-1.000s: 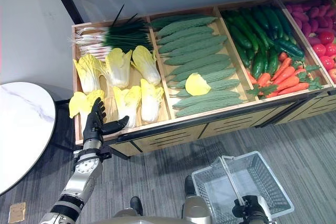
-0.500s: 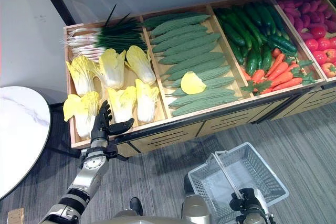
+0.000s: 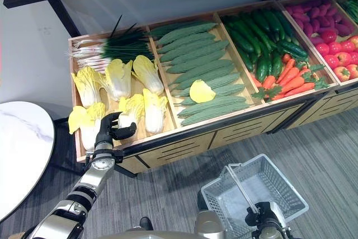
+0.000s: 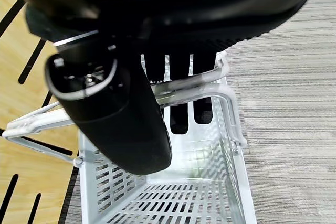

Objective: Get the vegetables into the basket

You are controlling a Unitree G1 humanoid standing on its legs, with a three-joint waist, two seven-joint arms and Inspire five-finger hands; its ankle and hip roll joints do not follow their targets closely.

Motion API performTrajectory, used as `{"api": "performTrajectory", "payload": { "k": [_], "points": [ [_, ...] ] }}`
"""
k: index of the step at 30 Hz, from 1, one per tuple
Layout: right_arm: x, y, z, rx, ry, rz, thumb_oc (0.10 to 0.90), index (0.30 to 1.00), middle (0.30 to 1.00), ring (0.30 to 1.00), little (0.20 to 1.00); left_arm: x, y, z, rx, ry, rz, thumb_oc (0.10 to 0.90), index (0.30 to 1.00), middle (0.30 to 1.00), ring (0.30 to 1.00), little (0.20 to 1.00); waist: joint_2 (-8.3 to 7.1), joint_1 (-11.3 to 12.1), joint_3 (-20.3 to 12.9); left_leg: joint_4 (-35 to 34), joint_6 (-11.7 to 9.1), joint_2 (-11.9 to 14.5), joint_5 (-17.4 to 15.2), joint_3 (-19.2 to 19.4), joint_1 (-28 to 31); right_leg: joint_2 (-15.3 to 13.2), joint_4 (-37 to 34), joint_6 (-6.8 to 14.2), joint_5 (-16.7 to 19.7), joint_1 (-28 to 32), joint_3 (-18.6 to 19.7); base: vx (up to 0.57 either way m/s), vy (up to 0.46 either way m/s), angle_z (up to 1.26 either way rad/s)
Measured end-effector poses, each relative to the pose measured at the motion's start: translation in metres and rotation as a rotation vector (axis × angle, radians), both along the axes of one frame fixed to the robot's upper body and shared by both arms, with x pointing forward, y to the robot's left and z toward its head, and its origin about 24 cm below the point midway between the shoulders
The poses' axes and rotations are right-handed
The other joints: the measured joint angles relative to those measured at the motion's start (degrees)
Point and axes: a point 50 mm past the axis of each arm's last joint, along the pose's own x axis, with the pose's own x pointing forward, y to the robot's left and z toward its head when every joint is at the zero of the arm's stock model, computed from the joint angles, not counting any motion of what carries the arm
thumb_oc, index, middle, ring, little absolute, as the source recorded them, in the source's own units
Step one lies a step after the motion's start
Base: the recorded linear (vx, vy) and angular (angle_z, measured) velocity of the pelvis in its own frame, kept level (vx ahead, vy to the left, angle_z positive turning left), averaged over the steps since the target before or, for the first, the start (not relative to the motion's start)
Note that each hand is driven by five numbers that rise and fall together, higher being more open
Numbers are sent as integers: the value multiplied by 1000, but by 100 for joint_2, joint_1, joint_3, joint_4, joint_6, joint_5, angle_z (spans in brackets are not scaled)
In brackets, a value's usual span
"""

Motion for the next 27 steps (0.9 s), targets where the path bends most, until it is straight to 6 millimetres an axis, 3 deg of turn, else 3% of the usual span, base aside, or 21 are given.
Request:
{"api": "performTrajectory", "payload": {
  "k": [4,7,10,11,14,15,18,19,22,23,27],
  "points": [
    [0,0,0,-1,2,8,400,300,300,300,300,2,0,5,-2,-12,15,400,300,300,300,300,-5,3,-5,0,9,1,-5,8,4,0,0,-1,0,-1,3,0,0,0],
    [-1,2,-1,1,5,14,400,300,300,300,300,1,0,25,-24,-110,55,400,300,300,300,300,-113,-5,50,0,-5,10,5,6,-15,3,0,-7,9,-16,-7,0,0,0],
    [-4,5,-3,11,8,10,400,300,300,300,300,0,-5,54,-9,-267,68,400,300,300,300,300,-247,4,126,2,-47,20,36,-14,-23,10,1,-33,29,-12,-32,-7,-9,3],
    [-6,8,-4,17,10,9,400,300,300,300,300,0,-6,73,-9,-372,90,400,300,300,300,300,-294,1,143,2,-46,20,36,-28,-21,9,2,-58,48,-3,-47,-5,-10,3],
    [-7,9,-5,20,2,7,400,300,300,300,300,-2,-3,98,-20,-515,121,400,300,300,300,300,-295,-6,142,1,-37,15,27,-37,4,2,2,-60,49,28,-58,2,3,1],
    [-8,11,-6,28,0,0,400,300,300,300,300,-8,0,117,-83,-615,126,400,300,300,300,300,-298,-11,145,0,-38,21,26,-52,19,6,1,-61,48,55,-76,8,8,9],
    [-12,11,-7,33,7,-11,400,300,300,300,300,-13,-2,138,-184,-763,84,400,300,300,300,300,-286,48,145,0,-36,22,23,-89,92,-2,-1,-46,19,154,-113,-5,18,8],
    [-12,11,-7,35,5,-15,400,300,300,300,300,-17,-3,146,-327,-819,38,400,300,300,300,300,-279,85,142,-1,-33,13,17,-94,117,-17,-1,-16,-29,185,-127,-10,20,5],
    [-13,10,-7,37,9,-23,400,300,300,300,300,-22,-5,143,-525,-827,-41,400,300,300,300,300,-237,142,118,-2,-5,3,0,-109,114,-31,-1,-17,-29,189,-136,-8,12,3],
    [-14,9,-7,47,10,-34,400,300,300,300,300,-25,-5,132,-643,-785,-68,400,300,300,300,300,-201,147,103,-2,-1,2,-3,-130,112,-34,-1,-17,-29,196,-153,-8,13,4],
    [-16,7,-7,48,15,-48,400,300,300,300,300,-36,-10,95,-787,-615,-101,400,300,300,300,300,-143,143,81,0,-6,3,5,-144,106,-33,-2,-26,-23,193,-165,-1,4,1]
  ]
}}
